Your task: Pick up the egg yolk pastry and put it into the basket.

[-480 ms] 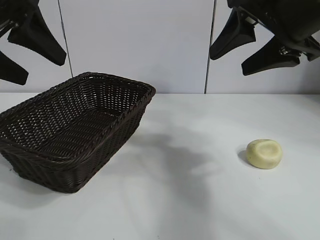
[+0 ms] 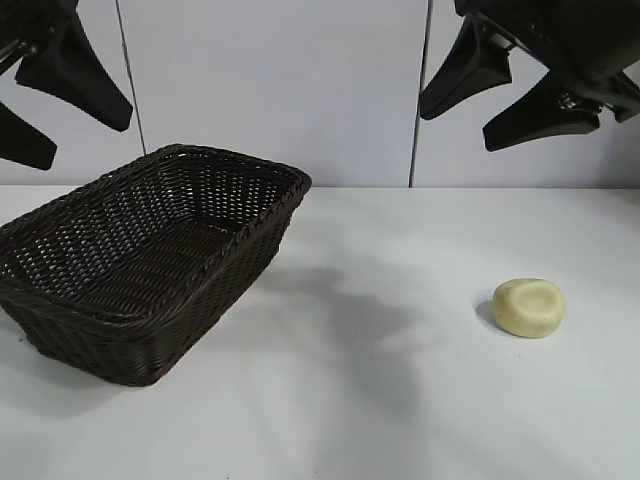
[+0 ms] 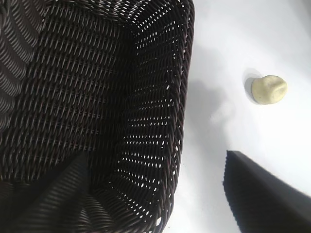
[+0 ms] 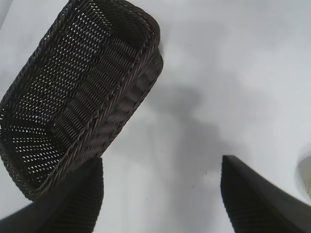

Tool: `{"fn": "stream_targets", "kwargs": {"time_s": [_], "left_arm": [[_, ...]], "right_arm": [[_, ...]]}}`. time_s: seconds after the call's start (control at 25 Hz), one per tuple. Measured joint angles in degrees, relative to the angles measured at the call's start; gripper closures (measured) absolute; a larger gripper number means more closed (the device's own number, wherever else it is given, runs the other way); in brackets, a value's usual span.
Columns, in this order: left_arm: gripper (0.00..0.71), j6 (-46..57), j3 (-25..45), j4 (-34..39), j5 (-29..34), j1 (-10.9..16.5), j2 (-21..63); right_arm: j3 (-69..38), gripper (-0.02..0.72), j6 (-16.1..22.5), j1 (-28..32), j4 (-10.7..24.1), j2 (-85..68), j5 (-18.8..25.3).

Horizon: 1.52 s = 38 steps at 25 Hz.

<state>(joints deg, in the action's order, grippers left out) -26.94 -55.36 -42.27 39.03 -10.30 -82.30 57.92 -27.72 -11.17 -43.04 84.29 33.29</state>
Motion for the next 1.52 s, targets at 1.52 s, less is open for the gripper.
{"fn": "stream_targets", "kwargs": {"time_s": [1.52], "left_arm": [[0.15, 65.0, 8.5, 25.4, 3.7, 0.5, 0.0]], "right_arm": [[0.0, 0.208, 0.0, 0.0, 0.0, 0.0, 0.0]]}}
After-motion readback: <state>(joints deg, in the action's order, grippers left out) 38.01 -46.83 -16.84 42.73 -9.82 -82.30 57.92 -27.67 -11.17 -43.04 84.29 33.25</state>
